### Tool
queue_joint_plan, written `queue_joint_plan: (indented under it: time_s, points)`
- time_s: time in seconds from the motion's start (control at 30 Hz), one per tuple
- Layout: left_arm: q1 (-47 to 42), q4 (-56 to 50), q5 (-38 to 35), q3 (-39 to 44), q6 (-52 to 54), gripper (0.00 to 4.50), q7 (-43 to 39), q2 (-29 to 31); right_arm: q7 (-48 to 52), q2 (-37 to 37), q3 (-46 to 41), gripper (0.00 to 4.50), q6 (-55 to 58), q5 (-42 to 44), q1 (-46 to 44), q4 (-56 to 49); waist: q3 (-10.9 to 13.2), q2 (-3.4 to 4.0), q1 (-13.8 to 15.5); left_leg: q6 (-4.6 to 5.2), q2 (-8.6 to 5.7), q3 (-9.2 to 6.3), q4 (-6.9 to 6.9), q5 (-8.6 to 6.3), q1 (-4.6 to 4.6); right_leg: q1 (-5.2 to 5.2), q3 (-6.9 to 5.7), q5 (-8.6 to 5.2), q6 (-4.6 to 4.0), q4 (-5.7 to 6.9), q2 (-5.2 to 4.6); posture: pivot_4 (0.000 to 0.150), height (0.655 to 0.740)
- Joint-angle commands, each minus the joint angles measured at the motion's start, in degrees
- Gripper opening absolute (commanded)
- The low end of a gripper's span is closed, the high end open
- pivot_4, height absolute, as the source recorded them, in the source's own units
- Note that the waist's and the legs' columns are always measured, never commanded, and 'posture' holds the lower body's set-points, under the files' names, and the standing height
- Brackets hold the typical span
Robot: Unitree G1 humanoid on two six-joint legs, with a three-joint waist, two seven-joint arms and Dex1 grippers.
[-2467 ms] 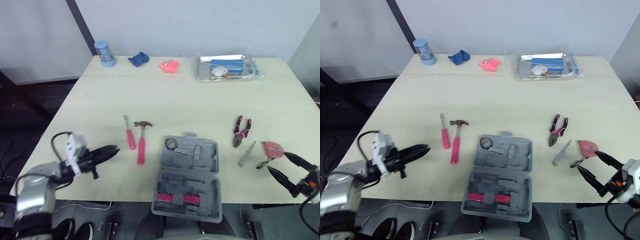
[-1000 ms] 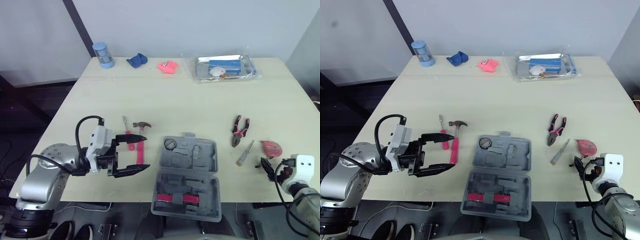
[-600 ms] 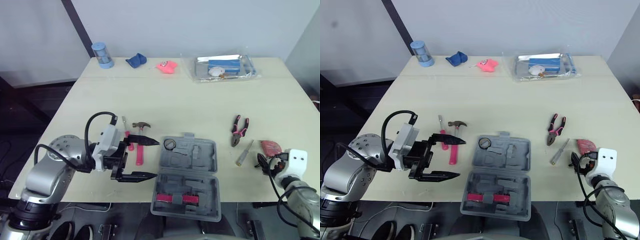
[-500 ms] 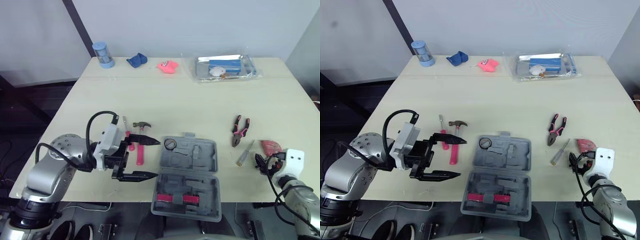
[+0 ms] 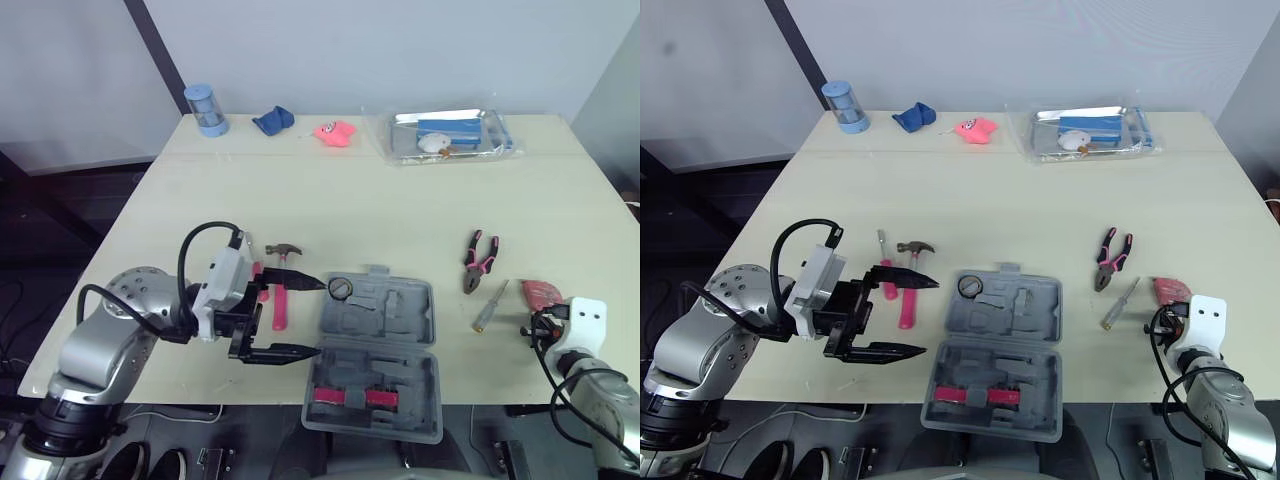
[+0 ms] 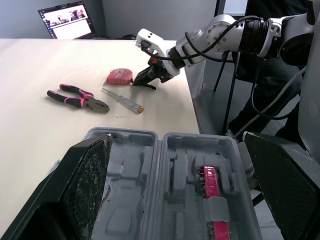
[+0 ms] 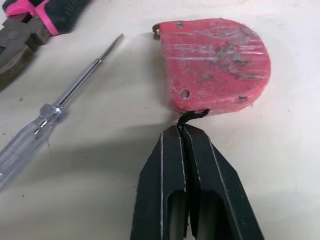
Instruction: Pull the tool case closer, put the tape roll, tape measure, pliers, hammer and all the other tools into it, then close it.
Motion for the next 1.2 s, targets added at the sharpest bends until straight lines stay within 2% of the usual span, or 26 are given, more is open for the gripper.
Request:
queue_joint_plan:
  time_s: [0.03,0.5,0.93,1.03,1.2]
  points:
    - [-0.8,-1.8,-1.1,0.5,-0.8,4.5,-0.4,0.0,3.2,-2.6,1.2,0.04,0.0,-0.4,2.3,-4.2,0.0,0.01,0.0,0.0,0.0,0.0,0.0,0.0,0.0,0.0,0.0,0.0,0.0,0.0,0.0,0.15,0.74]
    - [-2.2,-2.6,-2.1,-0.6,-0.5,4.5,-2.8,0.5,18.5,-13.5,10.1,0.04,1.7,0.3,18.9,-18.2,0.0,-0.02,0.1,0.0,0.0,-0.01,0.0,0.0,-0.02,0.0,0.0,-0.01,0.01,-0.03,0.0,0.15,0.74]
    - [-2.2,-1.5,-1.5,-0.5,-1.1,4.5,-4.5,0.5,23.3,-15.7,10.5,0.04,0.0,0.2,21.9,-19.4,0.0,-0.06,0.1,0.0,0.0,-0.02,0.0,0.0,-0.03,0.0,-0.02,-0.01,0.01,-0.06,0.0,0.15,0.74]
    - [-1.6,-1.3,-1.5,-0.1,-1.4,4.5,-5.0,0.6,26.0,-16.4,8.3,0.83,-0.2,2.1,23.4,-20.5,0.0,-0.06,0.2,0.0,0.01,-0.02,0.0,0.0,-0.03,0.0,-0.02,-0.01,0.01,-0.06,0.0,0.15,0.74]
    - [-0.9,-1.3,-1.5,0.4,-1.9,4.5,-5.6,0.9,32.1,-20.1,4.6,3.38,-1.8,3.8,28.5,-23.0,0.1,-0.08,0.2,0.0,0.0,-0.02,0.01,0.0,-0.04,0.0,-0.02,-0.01,0.01,-0.07,-0.01,0.15,0.74]
